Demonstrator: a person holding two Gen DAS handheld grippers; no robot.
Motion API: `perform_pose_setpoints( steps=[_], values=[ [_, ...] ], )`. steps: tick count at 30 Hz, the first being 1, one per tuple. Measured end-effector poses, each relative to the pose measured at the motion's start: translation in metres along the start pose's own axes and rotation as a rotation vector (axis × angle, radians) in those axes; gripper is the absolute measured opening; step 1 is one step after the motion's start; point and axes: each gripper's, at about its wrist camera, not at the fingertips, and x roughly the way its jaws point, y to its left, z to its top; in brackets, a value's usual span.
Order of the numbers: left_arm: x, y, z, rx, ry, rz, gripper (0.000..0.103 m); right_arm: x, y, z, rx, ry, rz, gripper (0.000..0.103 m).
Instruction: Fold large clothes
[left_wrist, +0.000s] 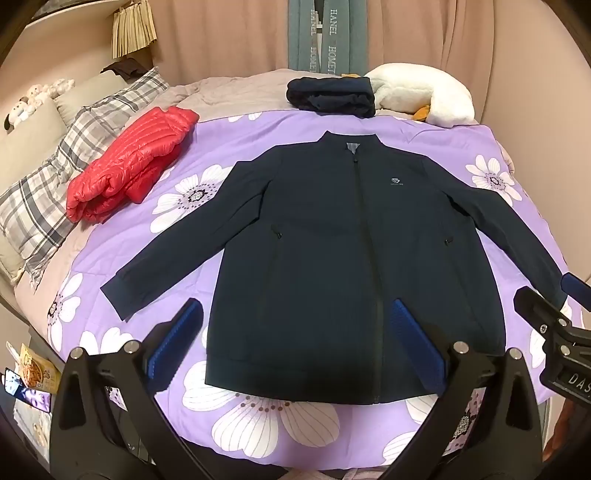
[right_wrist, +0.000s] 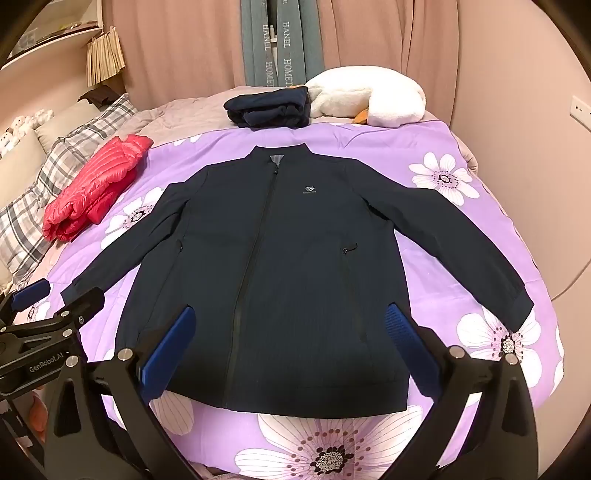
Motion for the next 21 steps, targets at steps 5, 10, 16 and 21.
perform_pose_setpoints(
  steps=[5,10,16,21],
  values=[
    [0.0003,0.0006,-0.0014,0.001,-0.001,0.0,0.101,-0.0001,-0.0005,0.0002,0.001,0.001,0.0,0.102],
    [0.0003,0.0003,-0.0012,0.001,0.0,0.001,0.101,0.0007,-0.0022,-0.0006,0.002,0.002,0.0,0.102],
    [0.0003,0.0006,-0.001,0.002,-0.001,0.003,0.101,0.002,-0.0011,-0.0016,0.003,0.002,0.001,0.102],
    [0.0002,0.002,-0.0038,0.002,0.0,0.003,0.101,0.0016,-0.002,-0.0013,0.003,0.002,0.003,0.102]
  ],
)
